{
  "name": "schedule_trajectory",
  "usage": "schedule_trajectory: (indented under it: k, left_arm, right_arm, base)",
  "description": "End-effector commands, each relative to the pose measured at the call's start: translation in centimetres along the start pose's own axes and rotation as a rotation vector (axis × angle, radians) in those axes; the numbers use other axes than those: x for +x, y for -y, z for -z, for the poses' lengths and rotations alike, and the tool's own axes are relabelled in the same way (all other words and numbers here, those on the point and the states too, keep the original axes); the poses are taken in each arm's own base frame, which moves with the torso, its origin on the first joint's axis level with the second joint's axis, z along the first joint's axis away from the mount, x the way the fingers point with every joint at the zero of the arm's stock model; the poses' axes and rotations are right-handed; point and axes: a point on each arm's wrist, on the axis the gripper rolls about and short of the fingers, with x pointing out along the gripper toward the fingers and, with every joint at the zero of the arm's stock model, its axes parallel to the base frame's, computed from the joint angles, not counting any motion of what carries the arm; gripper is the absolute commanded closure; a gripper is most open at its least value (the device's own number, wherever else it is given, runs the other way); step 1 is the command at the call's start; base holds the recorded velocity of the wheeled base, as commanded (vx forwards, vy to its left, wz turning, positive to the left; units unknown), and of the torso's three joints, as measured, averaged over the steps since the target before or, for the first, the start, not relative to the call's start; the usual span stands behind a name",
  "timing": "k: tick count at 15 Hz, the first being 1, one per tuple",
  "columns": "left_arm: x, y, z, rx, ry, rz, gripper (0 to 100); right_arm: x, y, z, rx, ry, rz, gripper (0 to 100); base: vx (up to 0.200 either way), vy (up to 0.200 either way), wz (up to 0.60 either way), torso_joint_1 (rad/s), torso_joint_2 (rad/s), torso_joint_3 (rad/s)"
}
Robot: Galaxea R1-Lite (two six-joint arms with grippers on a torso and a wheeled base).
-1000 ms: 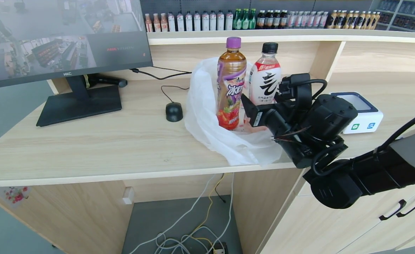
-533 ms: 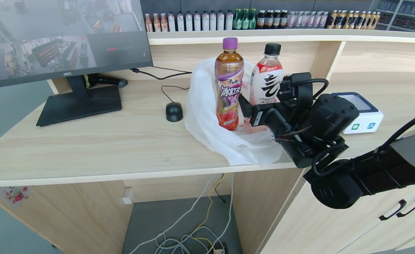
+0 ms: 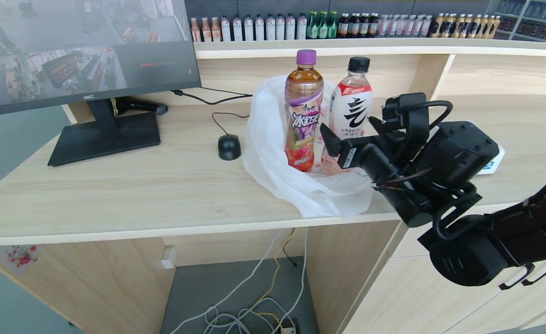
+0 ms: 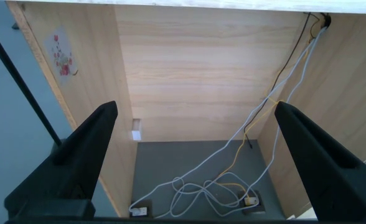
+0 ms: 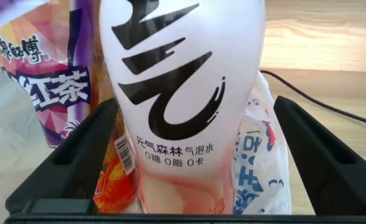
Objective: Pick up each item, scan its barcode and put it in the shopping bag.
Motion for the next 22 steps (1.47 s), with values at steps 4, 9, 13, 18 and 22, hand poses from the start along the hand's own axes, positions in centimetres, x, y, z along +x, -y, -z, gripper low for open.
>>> schedule_trajectory:
  k: [4,9,13,18,22]
  left_arm:
    - [0.0,0.0,0.0,-0.002,0.000,0.000,0]
    - [0.0,0.0,0.0,0.000,0.000,0.000,0]
    - [0.0,0.0,0.0,0.000,0.000,0.000,0]
    - [0.0,0.0,0.0,0.000,0.000,0.000,0]
    - [0.0,0.0,0.0,0.000,0.000,0.000,0]
  right_arm:
    - [-9.6,2.4,-7.4,0.020,0.083,-0.031,0]
    - [-23.7,5.7,-3.3,0.060,-0.129,-0.143,0]
    - [-25.6,5.8,-2.9,0.079,-0.229,-0.201,0]
    - [-31.9,7.5,-0.9,-0.065,-0.448,-0.377,0]
    - [-36.3,9.8,0.8,-0.192,-0.459,-0.424,0]
  base:
    - [0.000,0.000,0.00,0.000,0.00,0.000]
    - [0.000,0.000,0.00,0.000,0.00,0.000]
    - [0.000,0.000,0.00,0.000,0.00,0.000]
    - [0.000,0.000,0.00,0.000,0.00,0.000]
    - [0.000,0.000,0.00,0.000,0.00,0.000]
